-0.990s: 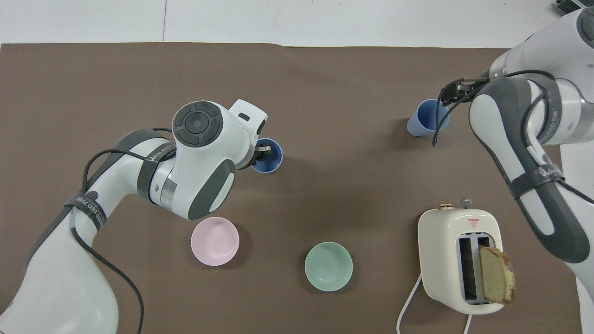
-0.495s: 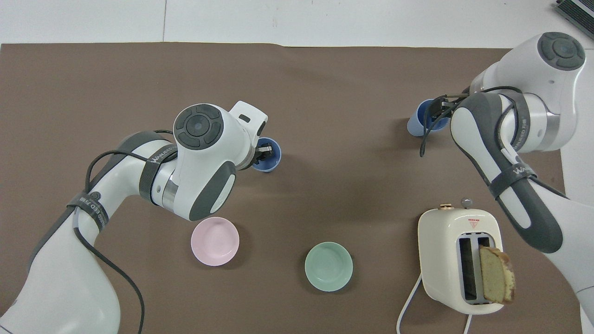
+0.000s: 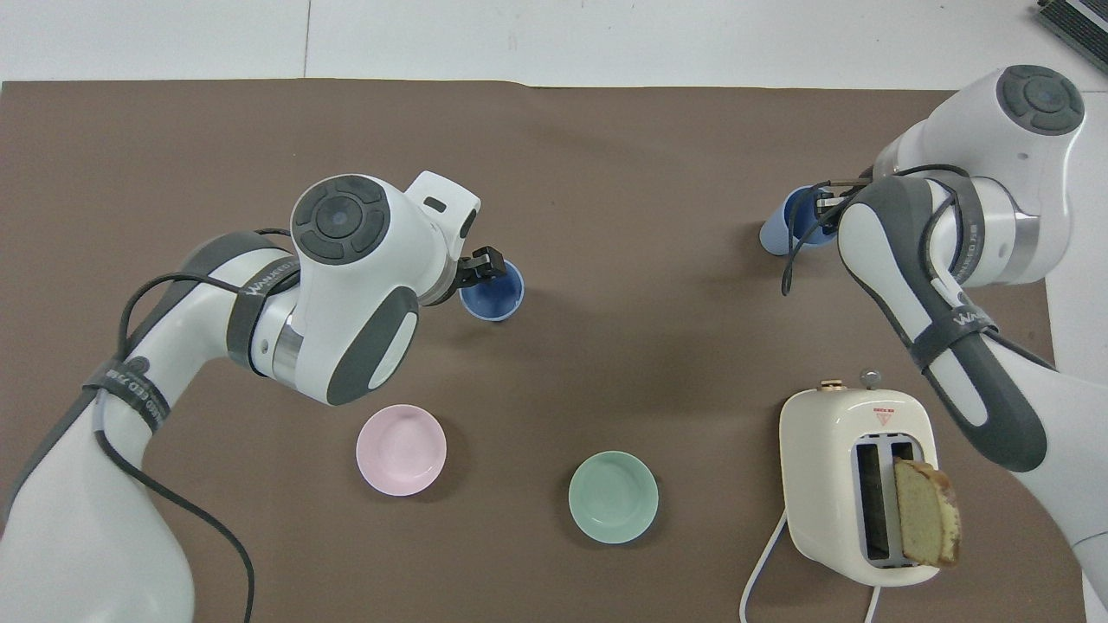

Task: Stack blue cups with both arms
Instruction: 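Release and withdraw the left gripper while the right gripper lifts the cup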

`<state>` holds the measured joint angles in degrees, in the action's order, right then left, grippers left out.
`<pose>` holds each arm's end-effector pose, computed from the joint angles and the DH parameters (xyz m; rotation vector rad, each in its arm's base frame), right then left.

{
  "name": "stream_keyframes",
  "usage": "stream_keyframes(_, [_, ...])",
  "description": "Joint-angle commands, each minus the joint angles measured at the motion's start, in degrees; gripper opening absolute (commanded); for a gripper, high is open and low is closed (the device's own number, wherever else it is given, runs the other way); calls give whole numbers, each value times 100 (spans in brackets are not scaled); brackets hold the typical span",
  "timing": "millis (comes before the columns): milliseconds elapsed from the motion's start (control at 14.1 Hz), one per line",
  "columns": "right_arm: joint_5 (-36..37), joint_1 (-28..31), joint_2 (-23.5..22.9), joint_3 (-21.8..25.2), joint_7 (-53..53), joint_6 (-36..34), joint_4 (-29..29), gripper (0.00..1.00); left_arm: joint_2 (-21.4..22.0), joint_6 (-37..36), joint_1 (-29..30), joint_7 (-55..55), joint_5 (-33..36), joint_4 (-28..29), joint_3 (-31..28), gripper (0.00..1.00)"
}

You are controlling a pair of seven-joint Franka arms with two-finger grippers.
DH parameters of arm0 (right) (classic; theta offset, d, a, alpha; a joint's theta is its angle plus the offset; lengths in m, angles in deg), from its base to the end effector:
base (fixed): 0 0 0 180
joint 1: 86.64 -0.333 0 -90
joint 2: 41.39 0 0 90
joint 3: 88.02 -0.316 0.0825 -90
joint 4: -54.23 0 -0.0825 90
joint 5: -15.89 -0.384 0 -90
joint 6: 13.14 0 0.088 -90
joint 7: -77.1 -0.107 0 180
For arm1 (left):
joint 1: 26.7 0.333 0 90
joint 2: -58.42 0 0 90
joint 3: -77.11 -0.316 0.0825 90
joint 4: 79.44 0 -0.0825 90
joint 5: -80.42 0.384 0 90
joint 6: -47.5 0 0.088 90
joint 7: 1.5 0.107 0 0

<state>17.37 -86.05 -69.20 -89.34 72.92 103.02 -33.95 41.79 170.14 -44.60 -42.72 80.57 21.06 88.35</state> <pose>0.6900 0.0050 0.3732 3.1282 -0.0806 0.0057 0.5693 -0.3060 0.4157 3.0202 0.3341 0.0799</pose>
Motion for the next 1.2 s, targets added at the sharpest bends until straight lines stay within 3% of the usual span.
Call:
stream_keyframes(0, [-25,38,83,-36,75,100,-24,0,597,-486,338,148,144,39,-34,100])
stream_keyframes(212, [-34,29,337,-80,-30,-14,116,0,1063,-1118,857,939,135,83,-34,100])
stream_keyframes(495, [19,-67,891,-580,-591,-470,195,0,1284,-1575,1349,1896,126,31,-34,100])
stream_keyframes(778, [28,-900,919,-616,-1812,-1156,740,0,1504,-1971,1622,2741,126,-4,-52,100])
stream_keyframes(1131, [-227,-1762,796,-678,-2815,-1139,1188,0,1584,-2578,1948,3498,109,-478,-87,100])
